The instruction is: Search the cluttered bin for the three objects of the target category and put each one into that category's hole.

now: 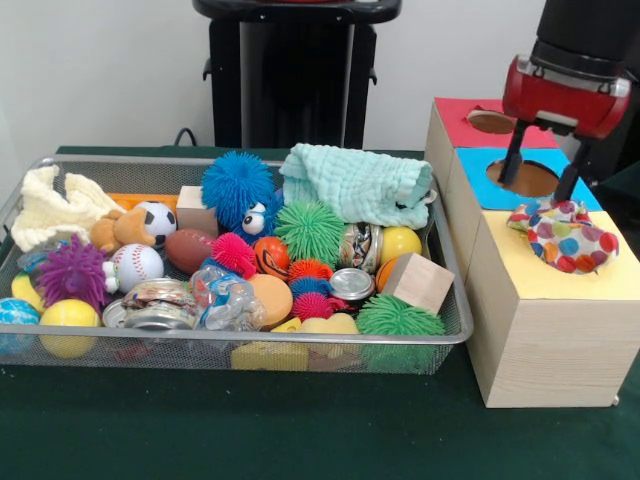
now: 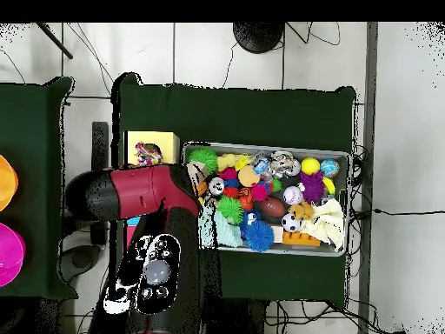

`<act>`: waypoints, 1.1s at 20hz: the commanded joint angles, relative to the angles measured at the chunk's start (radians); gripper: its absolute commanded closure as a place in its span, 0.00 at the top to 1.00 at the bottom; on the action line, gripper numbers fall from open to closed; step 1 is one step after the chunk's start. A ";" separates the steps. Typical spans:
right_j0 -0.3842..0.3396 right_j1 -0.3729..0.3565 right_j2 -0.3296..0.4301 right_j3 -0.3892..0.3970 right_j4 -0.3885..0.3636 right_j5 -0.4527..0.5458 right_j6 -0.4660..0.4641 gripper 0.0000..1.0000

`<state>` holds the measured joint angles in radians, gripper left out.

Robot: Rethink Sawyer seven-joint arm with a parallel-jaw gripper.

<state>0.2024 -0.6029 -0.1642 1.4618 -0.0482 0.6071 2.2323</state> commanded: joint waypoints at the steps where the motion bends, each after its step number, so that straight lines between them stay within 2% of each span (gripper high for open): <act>1: -0.034 0.074 0.072 0.104 0.005 -0.117 0.122 1.00; 5: -0.042 0.113 0.103 0.101 0.047 -0.186 0.156 1.00; 11: -0.044 0.111 0.141 0.107 0.116 -0.253 0.195 1.00; 18: -0.031 0.115 0.125 0.054 0.138 -0.170 0.157 1.00; 22: -0.020 0.142 0.110 0.017 0.141 -0.144 0.148 1.00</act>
<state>0.1823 -0.5454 -0.1405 1.4701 0.0418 0.4391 2.2323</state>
